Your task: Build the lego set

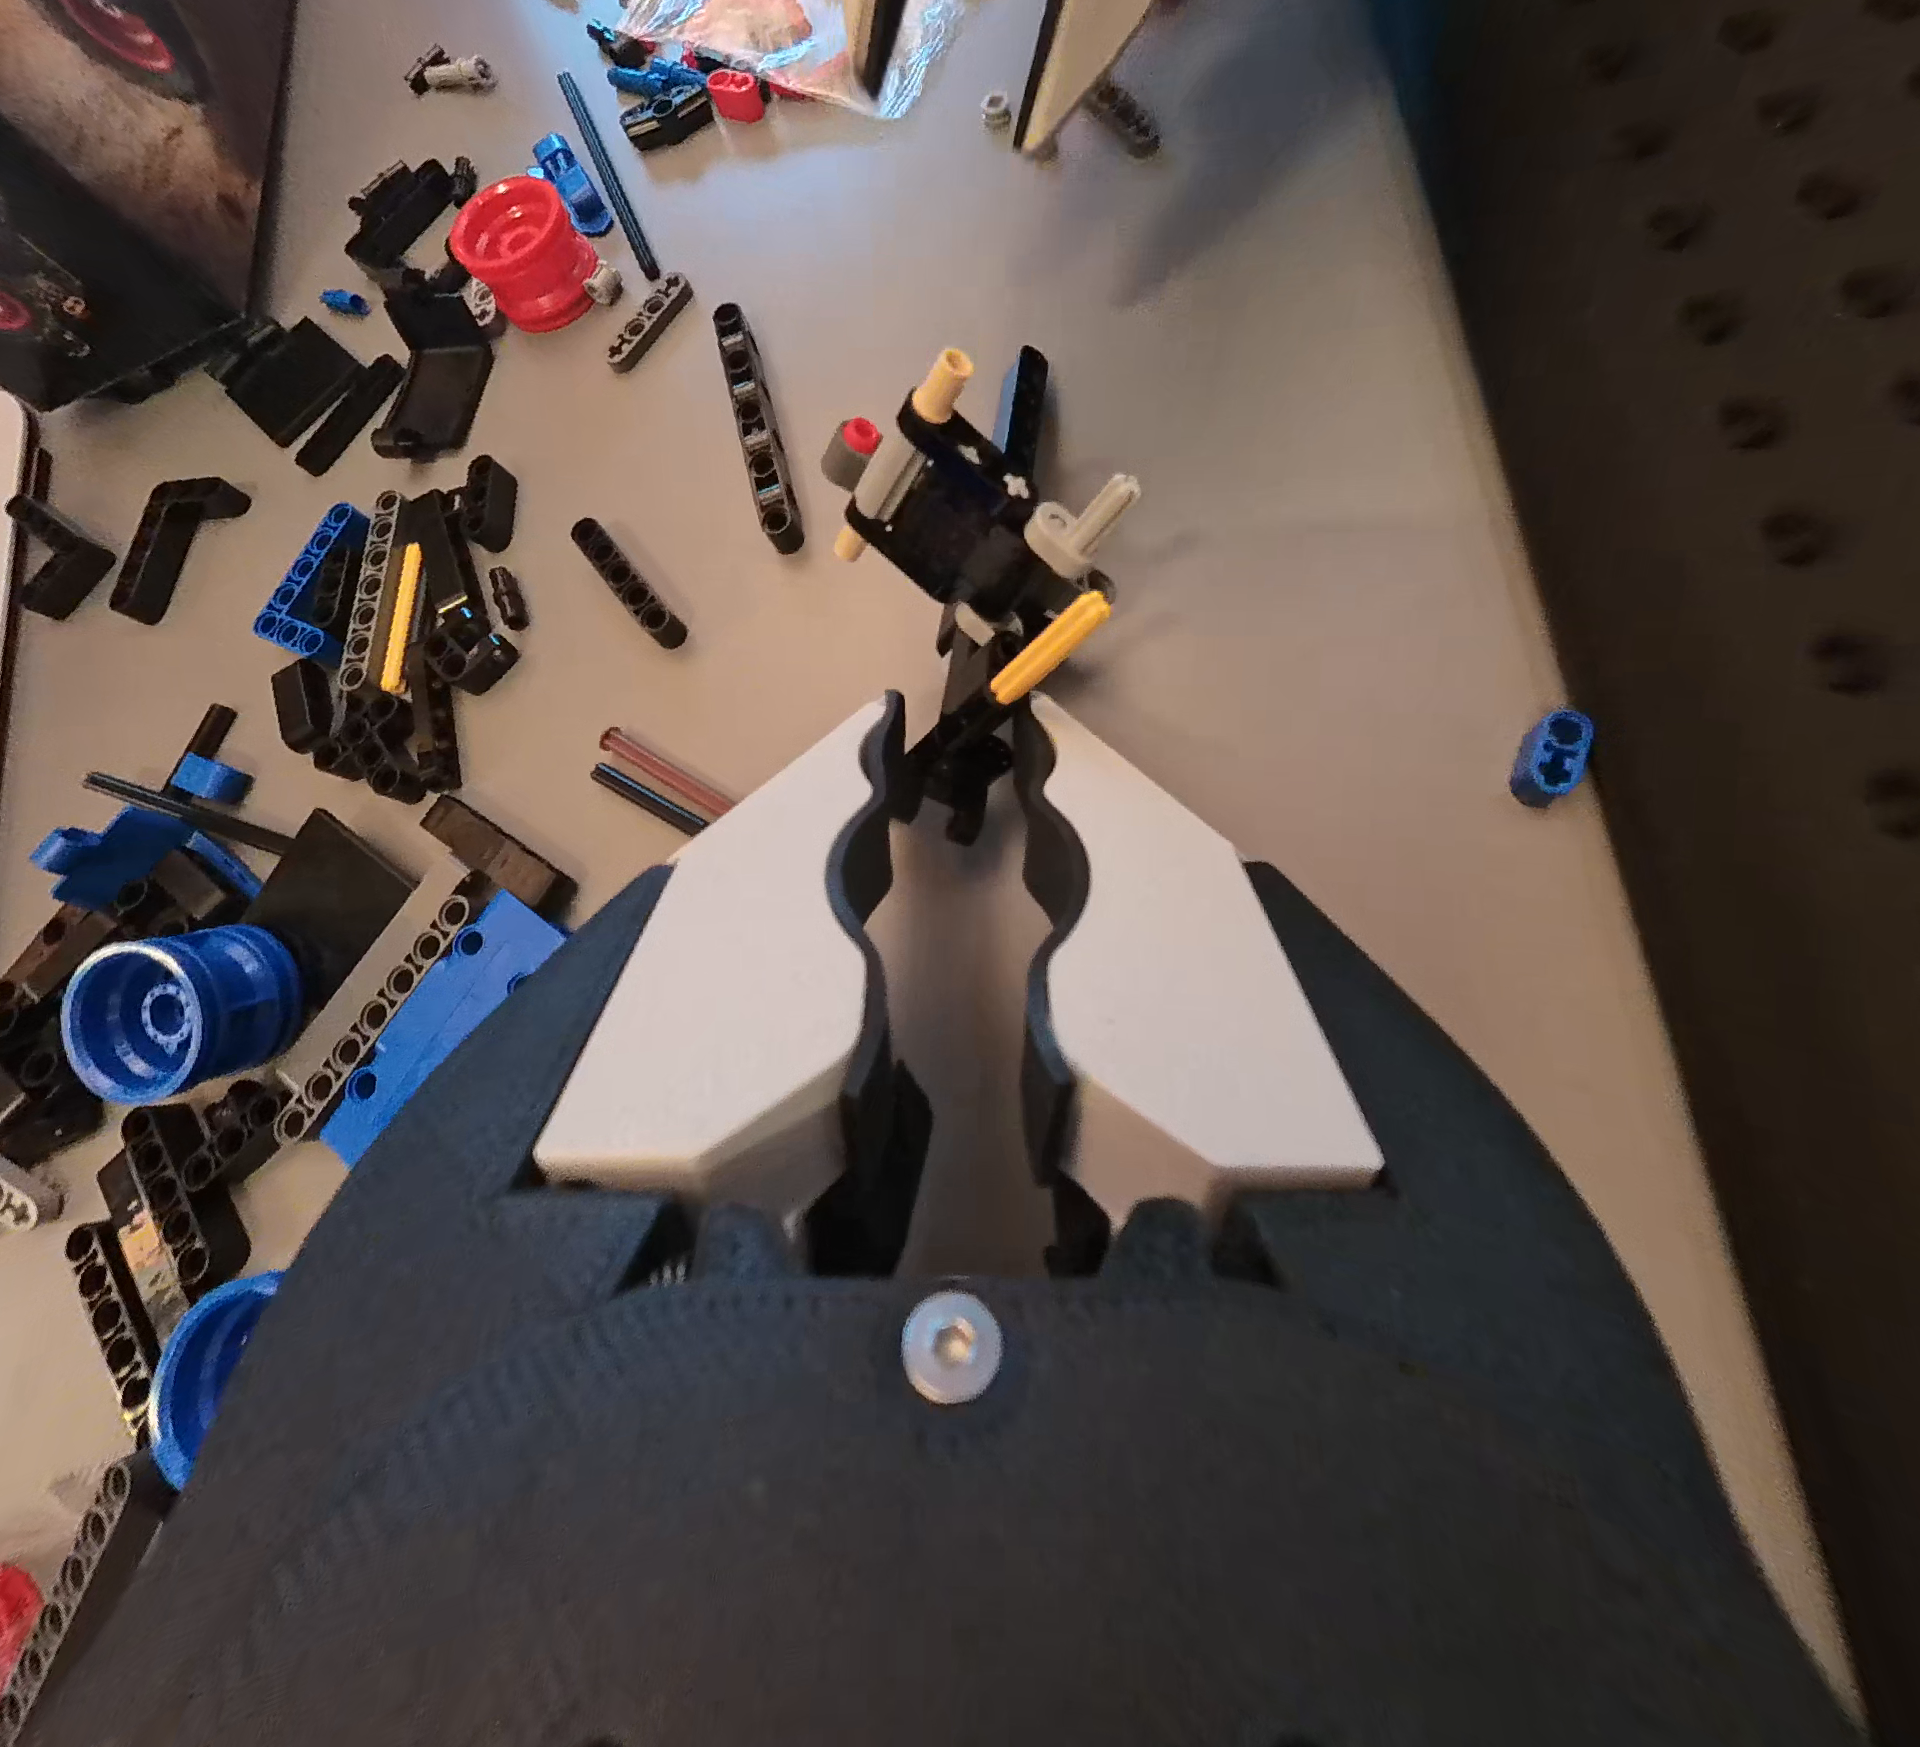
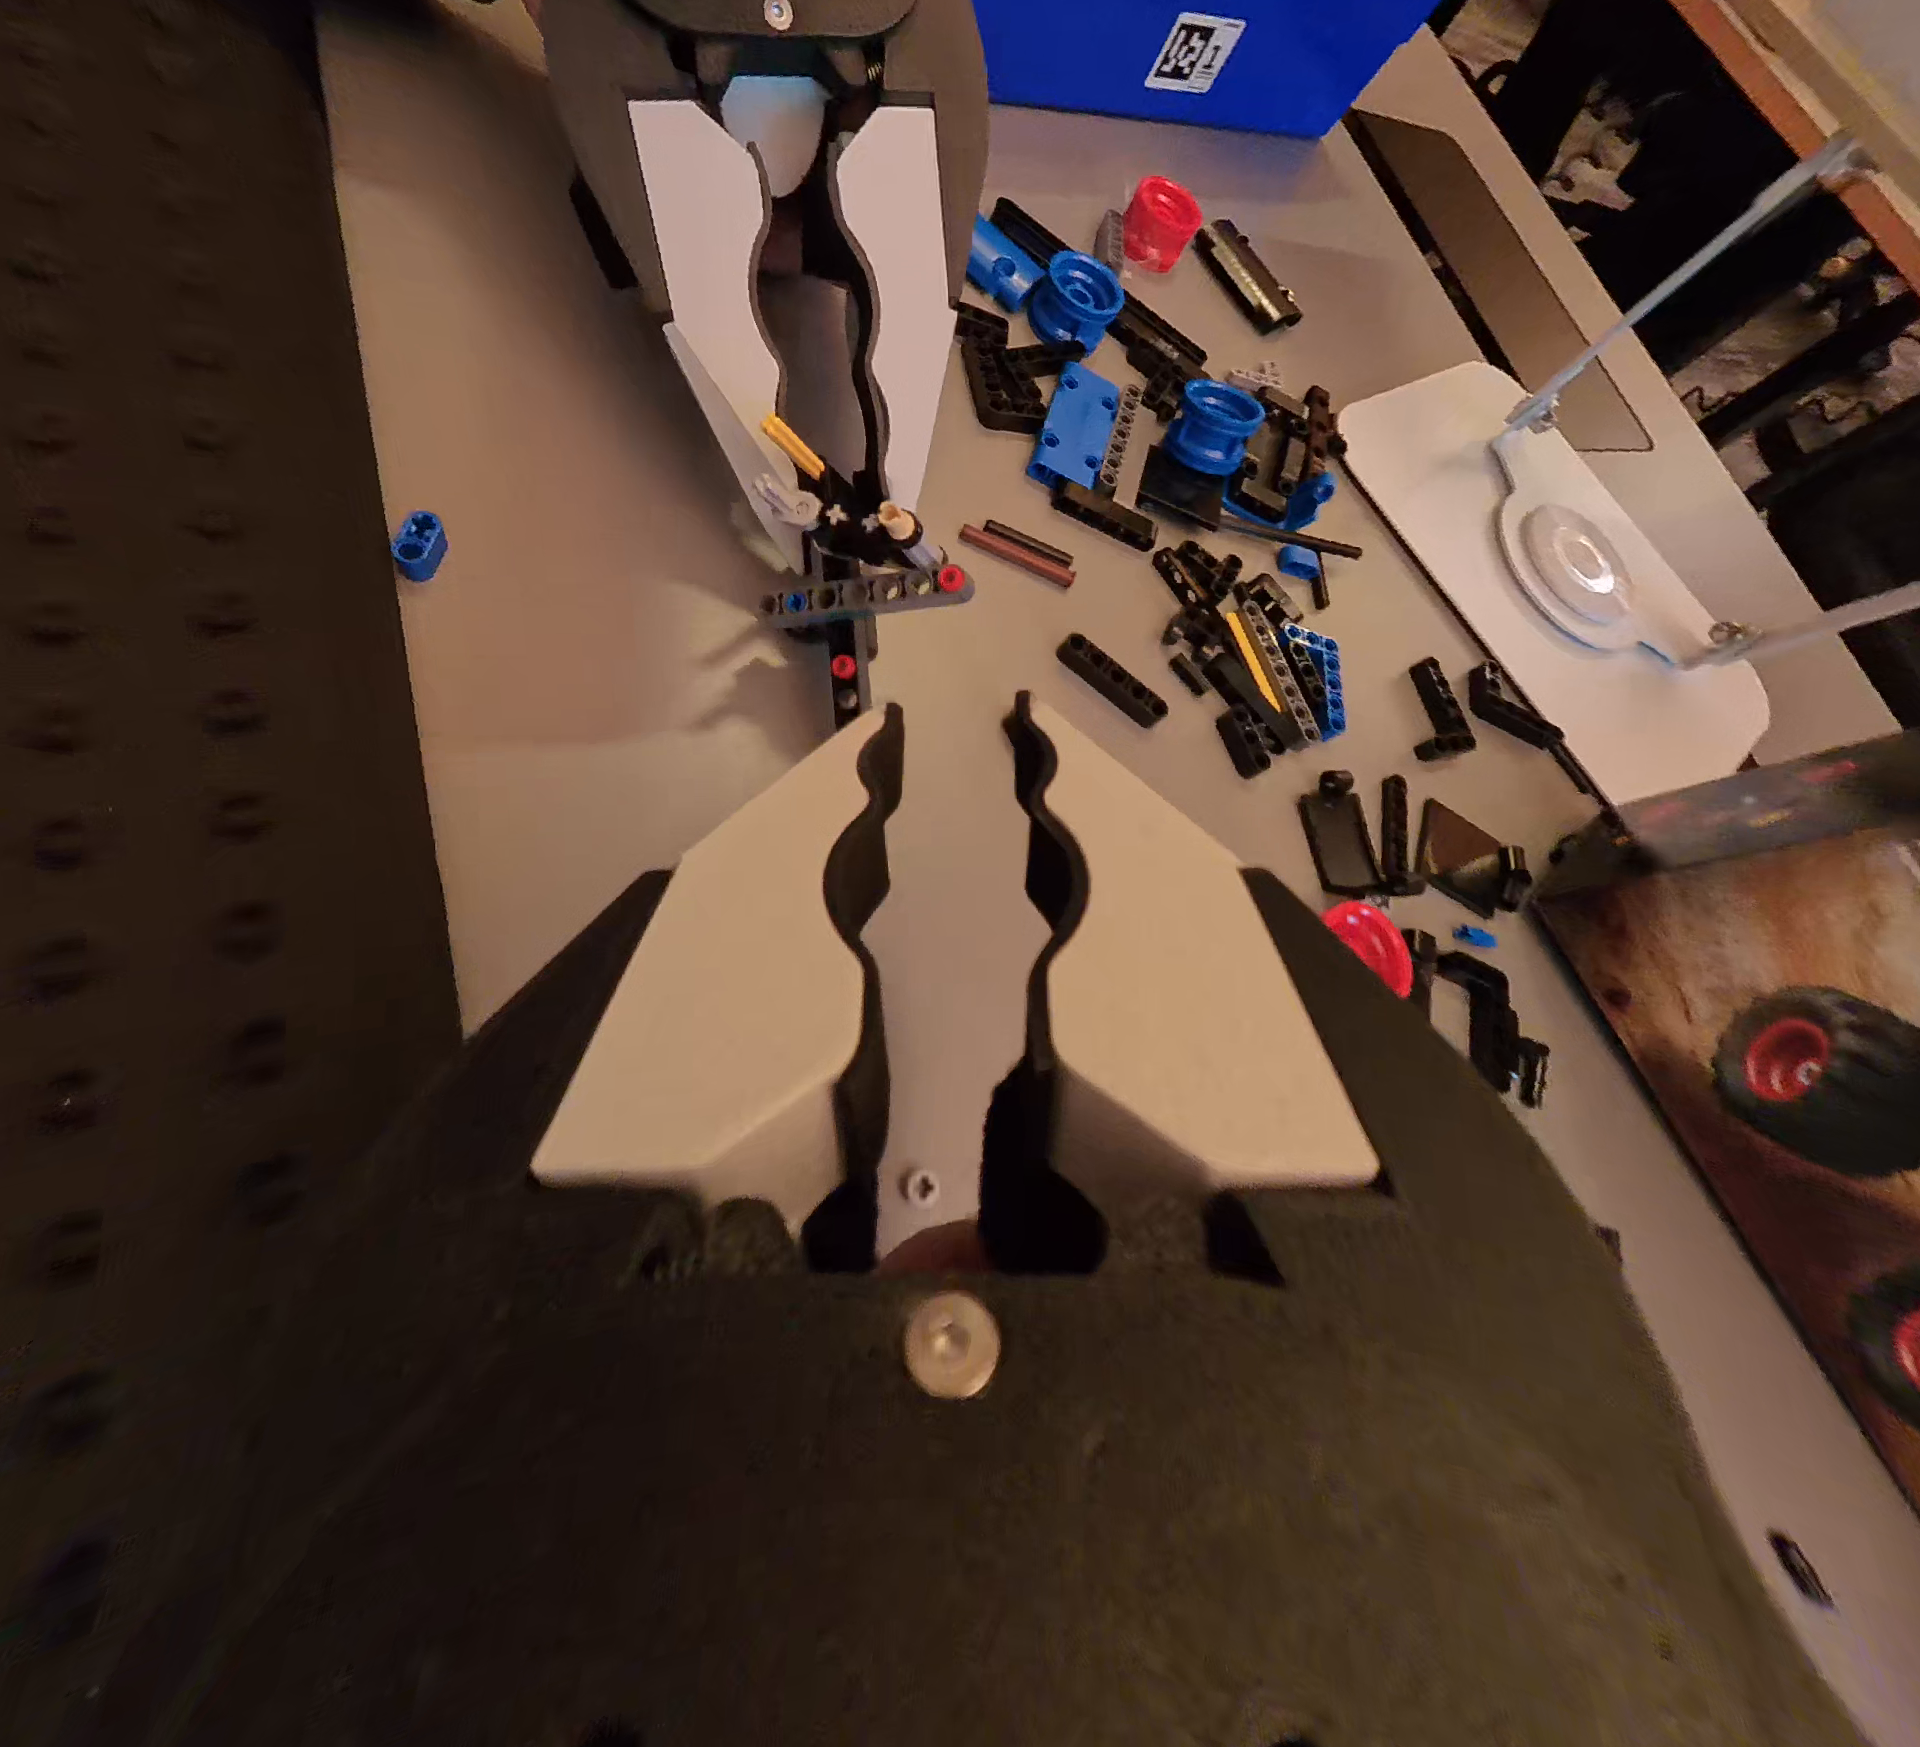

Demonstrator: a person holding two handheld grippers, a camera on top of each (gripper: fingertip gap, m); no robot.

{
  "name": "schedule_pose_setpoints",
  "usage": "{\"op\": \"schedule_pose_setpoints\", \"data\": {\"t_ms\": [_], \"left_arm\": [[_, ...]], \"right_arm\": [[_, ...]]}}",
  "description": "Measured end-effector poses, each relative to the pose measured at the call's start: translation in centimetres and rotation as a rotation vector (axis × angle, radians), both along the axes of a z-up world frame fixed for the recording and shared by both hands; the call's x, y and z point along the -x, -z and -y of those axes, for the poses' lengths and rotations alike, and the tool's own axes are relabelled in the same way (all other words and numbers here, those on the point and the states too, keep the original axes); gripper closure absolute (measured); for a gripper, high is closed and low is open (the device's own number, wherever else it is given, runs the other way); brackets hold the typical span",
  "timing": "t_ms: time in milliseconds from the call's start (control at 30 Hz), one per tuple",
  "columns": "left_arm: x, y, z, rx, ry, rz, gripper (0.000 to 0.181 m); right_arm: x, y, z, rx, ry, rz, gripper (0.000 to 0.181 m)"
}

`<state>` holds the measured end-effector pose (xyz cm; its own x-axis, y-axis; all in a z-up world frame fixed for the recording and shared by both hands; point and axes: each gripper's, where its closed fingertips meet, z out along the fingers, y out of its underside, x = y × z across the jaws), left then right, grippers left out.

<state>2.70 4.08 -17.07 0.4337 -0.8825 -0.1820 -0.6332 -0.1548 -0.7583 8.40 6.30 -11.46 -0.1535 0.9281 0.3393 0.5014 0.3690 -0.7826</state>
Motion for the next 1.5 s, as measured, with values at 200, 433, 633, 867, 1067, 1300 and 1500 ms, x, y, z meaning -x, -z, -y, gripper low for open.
{"op": "schedule_pose_setpoints", "data": {"t_ms": [200,433,633,867,1067,1300,1500], "left_arm": [[0.0,0.1,-0.1,0.003,-0.001,0.001,0.163],[0.0,0.2,-0.2,0.003,-0.002,-0.004,0.162],[0.1,0.2,-0.2,0.006,-0.004,0.0,0.162],[0.1,0.2,-0.2,0.002,-0.003,-0.002,0.162],[0.1,0.2,-0.2,0.003,-0.003,-0.001,0.162],[0.1,0.2,-0.1,0.001,-0.003,-0.004,0.162],[0.1,0.2,-0.1,0.001,-0.003,-0.004,0.162]], "right_arm": [[-1.8,-1.2,-0.5,-0.03,0.051,-0.014,0.161],[-4.5,-2.8,-1.7,-0.09,0.117,-0.006,0.161],[-5.6,-3.0,-2.0,-0.112,0.138,0.006,0.161],[-6.6,-3.3,-2.5,-0.135,0.158,0.02,0.16],[-8.0,-3.8,-3.3,-0.143,0.195,0.018,0.16],[-9.4,-3.6,-3.7,-0.144,0.226,0.027,0.16],[-9.8,-3.4,-3.8,-0.139,0.24,0.026,0.16]]}}
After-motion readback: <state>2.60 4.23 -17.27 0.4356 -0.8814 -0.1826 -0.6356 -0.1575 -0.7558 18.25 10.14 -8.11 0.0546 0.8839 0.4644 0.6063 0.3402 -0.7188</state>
